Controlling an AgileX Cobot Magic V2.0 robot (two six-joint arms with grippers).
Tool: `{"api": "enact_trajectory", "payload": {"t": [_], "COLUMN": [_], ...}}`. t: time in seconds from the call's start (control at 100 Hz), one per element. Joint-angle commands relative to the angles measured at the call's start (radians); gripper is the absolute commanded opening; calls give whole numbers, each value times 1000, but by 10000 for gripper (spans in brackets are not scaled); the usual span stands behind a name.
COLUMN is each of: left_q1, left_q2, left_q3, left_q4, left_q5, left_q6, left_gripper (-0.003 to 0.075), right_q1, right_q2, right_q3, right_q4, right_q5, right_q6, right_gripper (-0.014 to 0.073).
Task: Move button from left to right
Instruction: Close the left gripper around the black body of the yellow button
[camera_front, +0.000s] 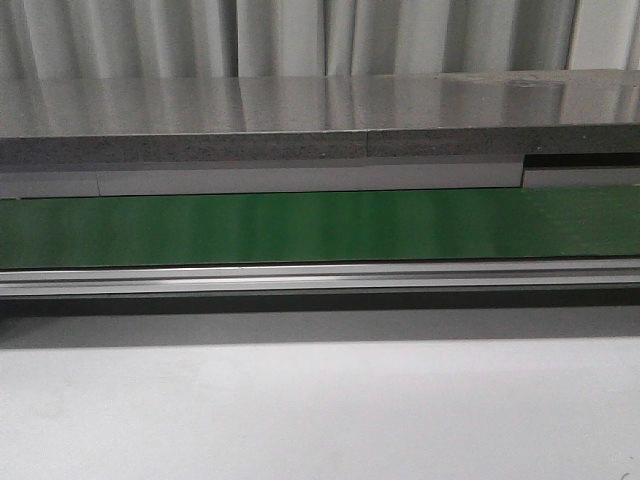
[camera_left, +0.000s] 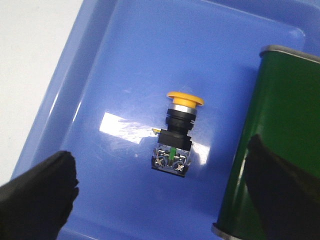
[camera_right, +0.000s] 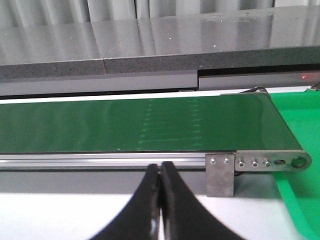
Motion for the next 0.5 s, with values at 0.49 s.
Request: {"api": "enact_trajectory", "payload": {"t": [0.49], "left_q1": [3], "left_q2": [197], "left_q3": [-161], "left_q4": [-8], "left_q5": [-63], "left_q6": [2], "left_gripper": [638], "right_q1": [2], "right_q2": [-18], "right_q3": [-15], "right_q4": [4], "right_q5": [-82], "right_q6": [-4], "right_gripper": [-67]}}
